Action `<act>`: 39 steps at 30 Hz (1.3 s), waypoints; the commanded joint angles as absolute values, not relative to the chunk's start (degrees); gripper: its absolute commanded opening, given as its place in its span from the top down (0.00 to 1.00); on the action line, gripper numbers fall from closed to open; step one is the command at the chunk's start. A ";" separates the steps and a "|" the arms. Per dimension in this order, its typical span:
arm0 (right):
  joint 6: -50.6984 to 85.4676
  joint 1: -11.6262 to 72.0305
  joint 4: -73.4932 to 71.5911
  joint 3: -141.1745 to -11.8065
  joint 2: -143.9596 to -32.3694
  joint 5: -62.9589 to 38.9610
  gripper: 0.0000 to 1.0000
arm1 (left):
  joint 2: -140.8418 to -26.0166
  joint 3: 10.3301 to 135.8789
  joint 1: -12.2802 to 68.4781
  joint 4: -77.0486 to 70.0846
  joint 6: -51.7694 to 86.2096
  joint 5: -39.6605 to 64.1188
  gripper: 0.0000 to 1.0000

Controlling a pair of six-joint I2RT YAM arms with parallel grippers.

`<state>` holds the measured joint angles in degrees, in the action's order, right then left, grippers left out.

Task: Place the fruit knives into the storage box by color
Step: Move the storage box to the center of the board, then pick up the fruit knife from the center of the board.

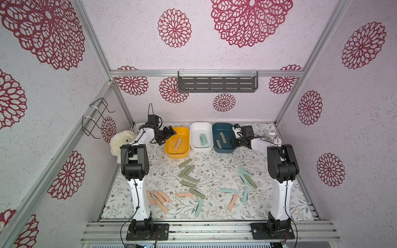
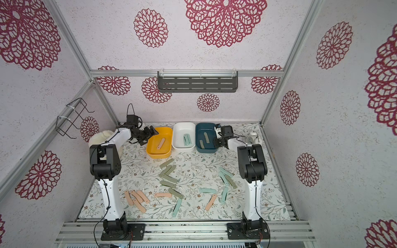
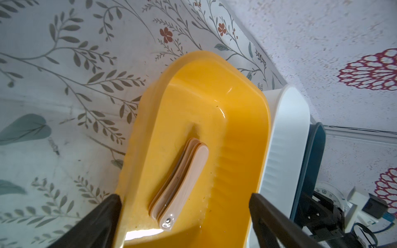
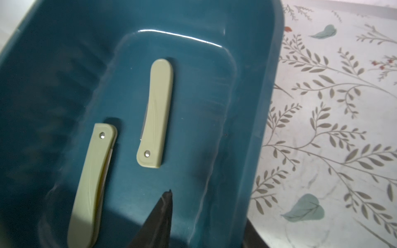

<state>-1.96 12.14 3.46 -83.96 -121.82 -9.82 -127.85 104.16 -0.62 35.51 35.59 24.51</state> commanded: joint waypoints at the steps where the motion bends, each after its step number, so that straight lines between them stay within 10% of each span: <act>1: -2.96 13.15 5.66 -83.83 -120.15 -11.48 0.47 | -128.78 105.21 0.28 36.47 35.23 25.60 0.03; 19: -0.02 12.47 12.18 -88.29 -111.21 -12.12 0.05 | -116.61 101.49 -1.14 38.46 34.98 11.31 0.03; 28: 6.79 15.73 12.21 -64.87 -89.97 -4.49 0.06 | -99.68 85.98 4.84 38.47 36.78 7.92 0.03; 34: 20.31 19.73 18.30 -45.53 -74.11 1.00 0.31 | -87.05 69.65 14.69 36.96 40.24 6.08 0.03; 39: 29.91 30.37 26.25 -36.70 -64.22 4.93 0.32 | -82.10 62.14 22.13 37.06 43.34 7.24 0.03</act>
<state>21.19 26.41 21.08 -38.74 -69.06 1.50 -83.96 64.51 20.16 37.58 40.71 7.99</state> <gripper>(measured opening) 0.686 0.971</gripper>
